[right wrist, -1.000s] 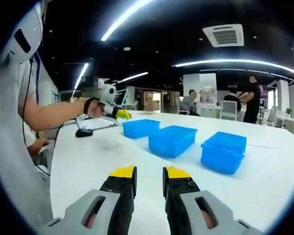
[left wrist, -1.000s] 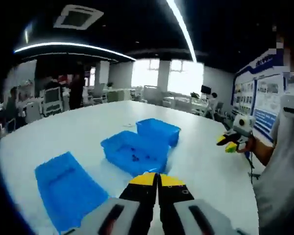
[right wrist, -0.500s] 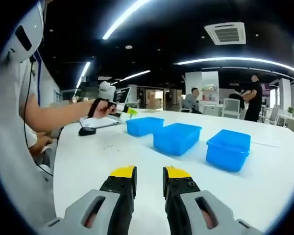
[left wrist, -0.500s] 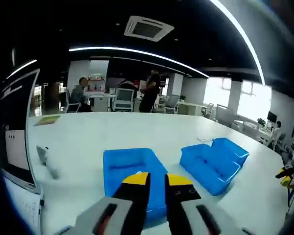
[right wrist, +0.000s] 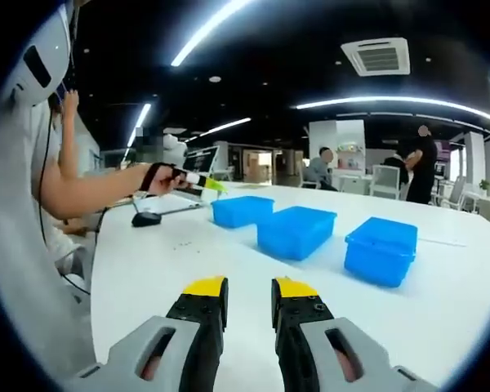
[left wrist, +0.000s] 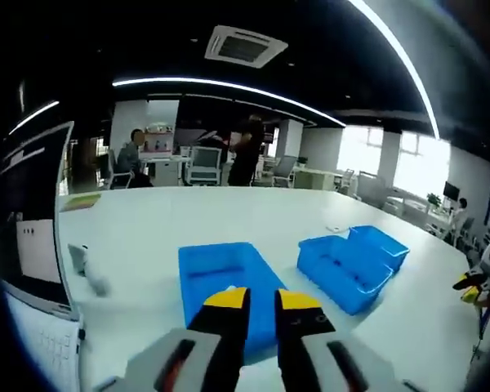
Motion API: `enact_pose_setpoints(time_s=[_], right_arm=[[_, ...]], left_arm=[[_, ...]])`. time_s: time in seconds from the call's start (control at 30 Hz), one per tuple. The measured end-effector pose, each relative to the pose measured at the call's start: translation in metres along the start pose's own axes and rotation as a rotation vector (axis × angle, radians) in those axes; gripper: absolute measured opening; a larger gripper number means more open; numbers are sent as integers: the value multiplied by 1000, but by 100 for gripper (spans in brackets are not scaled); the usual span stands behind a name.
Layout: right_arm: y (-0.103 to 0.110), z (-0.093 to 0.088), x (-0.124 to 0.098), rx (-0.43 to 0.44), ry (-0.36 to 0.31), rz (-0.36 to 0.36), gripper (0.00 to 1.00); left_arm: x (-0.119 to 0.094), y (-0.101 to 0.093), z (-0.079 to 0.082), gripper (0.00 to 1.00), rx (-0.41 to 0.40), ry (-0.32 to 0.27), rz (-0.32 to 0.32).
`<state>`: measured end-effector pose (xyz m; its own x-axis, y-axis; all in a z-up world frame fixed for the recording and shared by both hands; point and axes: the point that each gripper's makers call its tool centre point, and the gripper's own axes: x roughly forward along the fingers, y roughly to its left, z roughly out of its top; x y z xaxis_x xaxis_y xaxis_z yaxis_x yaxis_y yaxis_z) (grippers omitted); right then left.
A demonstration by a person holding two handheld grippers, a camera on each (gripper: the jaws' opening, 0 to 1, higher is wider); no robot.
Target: Pick up the resistors one by one and place each resistor into its matching bin, sorting the parts by color and model until every resistor is separated into the correct bin for its type
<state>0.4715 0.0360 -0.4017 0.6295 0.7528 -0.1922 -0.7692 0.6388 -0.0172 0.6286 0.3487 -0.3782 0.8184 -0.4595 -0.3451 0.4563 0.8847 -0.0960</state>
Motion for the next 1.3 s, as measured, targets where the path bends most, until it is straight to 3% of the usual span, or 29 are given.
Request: enact_pose_setpoints(time_s=[0.17,0.23,0.37,0.53,0.6,0.63,0.8,1.03,1.3], right_arm=[[-2,-2,1,6,8,-7,24],[-1,-2,2,4,9,-4,24],[2,-1,3,-1,5,4,24],[3,-6,3,10,15,-1,24],[5,-5,3,5,14,5,24],[6,-4,3,3,13,7,24],[5,-3,1,3,5,1,24],[5,-4,1,0,9,4,24],[2,-7,-2,13,6,2,24]], left_arm=[[-8,-34,-12,15,272,111,-132],[-11,-53,-20,17,430,151,-216],[-20,-86,-40,17,538,236,-376],[-34,-108,-69,17,691,359,-511],[-40,-111,-80,18,671,433,-530],[-47,-112,-89,18,655,512,-543],[-59,-111,-115,14,740,682,-587],[-53,-102,-131,10,694,768,-563],[-51,-108,-139,10,668,805,-575]])
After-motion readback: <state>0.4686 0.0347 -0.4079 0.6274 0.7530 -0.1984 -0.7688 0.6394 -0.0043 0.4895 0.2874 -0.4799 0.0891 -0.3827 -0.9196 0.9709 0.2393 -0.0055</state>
